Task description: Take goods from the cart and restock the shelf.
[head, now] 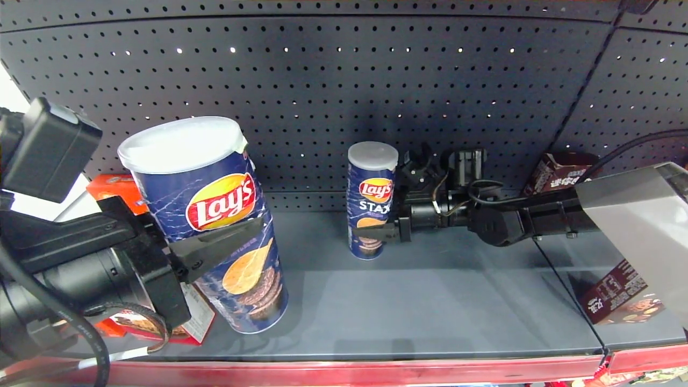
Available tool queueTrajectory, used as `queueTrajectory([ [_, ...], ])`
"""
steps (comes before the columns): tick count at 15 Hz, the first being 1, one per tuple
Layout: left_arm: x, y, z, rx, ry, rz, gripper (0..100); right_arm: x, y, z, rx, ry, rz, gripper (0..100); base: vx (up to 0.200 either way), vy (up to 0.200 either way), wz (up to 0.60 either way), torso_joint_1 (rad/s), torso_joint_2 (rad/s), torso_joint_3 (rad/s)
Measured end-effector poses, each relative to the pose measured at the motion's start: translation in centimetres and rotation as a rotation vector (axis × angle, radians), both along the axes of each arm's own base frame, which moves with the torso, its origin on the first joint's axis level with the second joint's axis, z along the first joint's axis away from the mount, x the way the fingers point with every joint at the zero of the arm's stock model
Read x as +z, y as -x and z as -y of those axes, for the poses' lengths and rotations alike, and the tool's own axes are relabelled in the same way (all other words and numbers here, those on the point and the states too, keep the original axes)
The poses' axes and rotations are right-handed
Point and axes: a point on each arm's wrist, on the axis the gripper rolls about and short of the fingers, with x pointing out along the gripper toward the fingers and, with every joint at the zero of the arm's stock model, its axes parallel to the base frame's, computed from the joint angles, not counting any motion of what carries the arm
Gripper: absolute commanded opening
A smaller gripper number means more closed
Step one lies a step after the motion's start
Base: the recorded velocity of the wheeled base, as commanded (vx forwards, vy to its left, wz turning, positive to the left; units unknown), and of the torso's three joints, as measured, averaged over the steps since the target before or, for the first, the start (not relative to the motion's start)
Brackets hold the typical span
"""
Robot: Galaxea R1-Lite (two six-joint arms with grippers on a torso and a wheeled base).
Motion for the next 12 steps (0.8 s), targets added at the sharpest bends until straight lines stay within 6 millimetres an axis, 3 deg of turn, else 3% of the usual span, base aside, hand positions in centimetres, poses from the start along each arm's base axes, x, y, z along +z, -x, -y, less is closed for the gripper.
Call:
queueTrajectory([
  [1,-0.05,0.0,0.0,0.0,-0.001,-0.002,0,-0.1,-0.2,-0.28,0.009,-0.004,0.004,100,0.0,0.0,0.0,0.0,0.0,0.0],
  [2,-0.07,-0.01,0.01,0.0,-0.001,-0.002,0,-0.27,-0.37,-0.45,0.015,-0.005,0.004,0,0.0,0.0,0.0,0.0,0.0,0.0],
  [8,-0.34,0.0,0.0,0.002,-0.007,-0.01,0,-0.78,-0.38,-0.86,0.002,0.004,-0.002,0,0.0,0.0,0.0,0.0,0.0,0.0],
  [12,-0.34,0.05,-0.06,0.004,-0.006,-0.009,0,0.03,0.48,-0.7,-0.016,0.009,-0.002,0,0.0,0.0,0.0,0.0,0.0,0.0],
])
